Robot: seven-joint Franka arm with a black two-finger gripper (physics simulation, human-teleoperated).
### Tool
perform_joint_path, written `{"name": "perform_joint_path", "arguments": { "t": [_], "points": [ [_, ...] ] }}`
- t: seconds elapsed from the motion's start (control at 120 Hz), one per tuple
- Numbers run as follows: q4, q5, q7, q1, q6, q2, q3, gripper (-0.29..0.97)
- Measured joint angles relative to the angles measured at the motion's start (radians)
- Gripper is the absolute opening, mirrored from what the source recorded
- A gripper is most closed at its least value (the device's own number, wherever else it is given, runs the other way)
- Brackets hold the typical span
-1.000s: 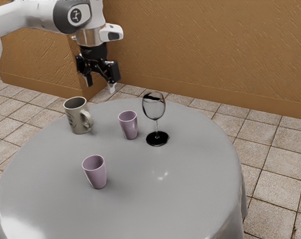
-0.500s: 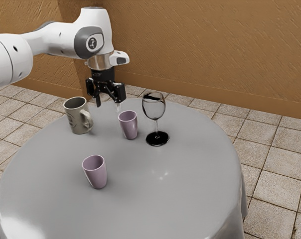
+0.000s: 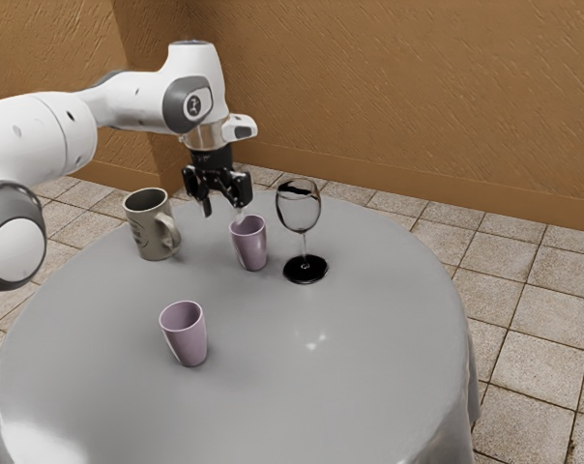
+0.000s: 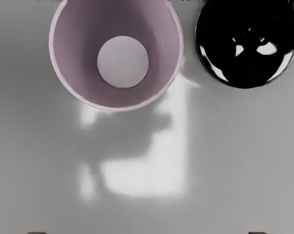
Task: Place the left cup onto the right cup
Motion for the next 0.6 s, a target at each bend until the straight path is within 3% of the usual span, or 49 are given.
{"name": "perform_joint_path", "arguments": {
  "t": [0.325,0.6],
  "points": [
    [0.150,0.013,0.046,0.053,0.007,0.147,-0.035,0.50],
    [0.233,0.085,0.091,0.081,0.035,0.228,-0.092,0.49]
  ]
}}
